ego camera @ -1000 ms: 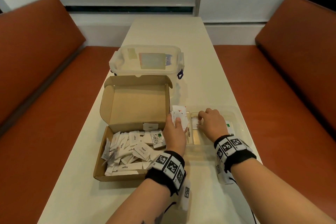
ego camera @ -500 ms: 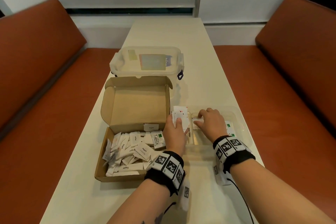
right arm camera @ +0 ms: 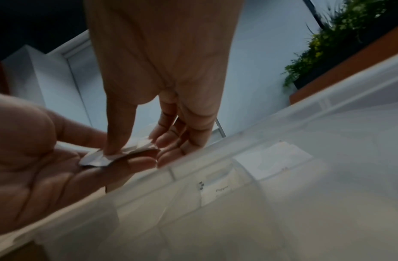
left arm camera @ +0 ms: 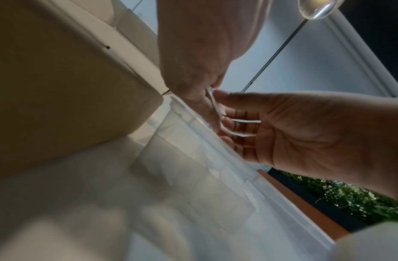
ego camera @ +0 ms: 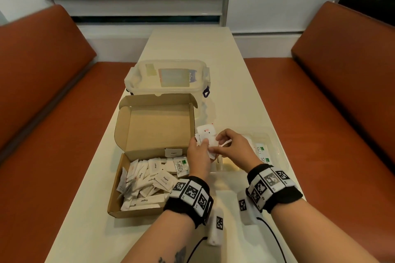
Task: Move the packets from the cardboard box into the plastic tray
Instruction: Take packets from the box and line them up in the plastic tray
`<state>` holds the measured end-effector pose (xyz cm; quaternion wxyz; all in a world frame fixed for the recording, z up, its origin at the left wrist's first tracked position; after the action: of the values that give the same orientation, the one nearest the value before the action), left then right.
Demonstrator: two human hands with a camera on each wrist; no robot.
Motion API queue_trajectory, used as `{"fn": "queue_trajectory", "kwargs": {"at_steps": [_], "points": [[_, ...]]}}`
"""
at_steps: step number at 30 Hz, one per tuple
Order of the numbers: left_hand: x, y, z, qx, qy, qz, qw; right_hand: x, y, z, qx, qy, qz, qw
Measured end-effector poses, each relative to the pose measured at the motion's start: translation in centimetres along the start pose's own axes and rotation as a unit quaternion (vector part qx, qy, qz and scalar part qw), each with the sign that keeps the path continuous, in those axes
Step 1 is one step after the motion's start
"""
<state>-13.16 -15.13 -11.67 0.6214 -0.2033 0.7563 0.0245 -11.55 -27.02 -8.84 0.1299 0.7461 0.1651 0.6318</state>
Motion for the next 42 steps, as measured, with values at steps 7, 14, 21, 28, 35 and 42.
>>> {"fn": "queue_trajectory", "kwargs": {"at_steps": [7,14,21,28,35,42], "points": [[-0.6,-0.6,-0.3,0.028,0.023,-0.037,0.999,-0.1,0.4,0.1,-0.005,0.009,0.017,1.000],[-0.8,-1.0,-0.7,0.072,0.032,-0.029,0.996,-0.6,1.1,0.5,0.005,-0.021,0.064,0.998],[-0.3,-1.9,-0.7,0.143,0.034,0.018,0.989,-0.6,2.5,0.9,0.002,-0.045,0.083,0.996],[0.3,-1.9,-0.5,0.148,0.001,0.087,0.985,-0.3,3.0,1.2,-0.073,-0.025,0.040,0.996],[-0.4,-1.4,-0.2,0.109,-0.055,0.160,0.979,-0.5,2.5,1.3,-0.015,-0.032,0.060,0.998],[0.2,-0.3,0.6,0.018,-0.043,0.110,0.993,-1.3,4.4,2.8,-0.103,-0.030,-0.202,0.974]]}}
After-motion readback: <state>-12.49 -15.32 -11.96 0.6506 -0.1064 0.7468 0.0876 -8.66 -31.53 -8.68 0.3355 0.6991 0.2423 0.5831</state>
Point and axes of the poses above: each hand's wrist, its own z-axis towards the middle knuckle, its own y-axis out of the back of the hand, x = y × z, the point moved 5 cm from there along z, towards the middle knuckle, and after that the axes turned 6 degrees about -y, right-handed, at the moved point
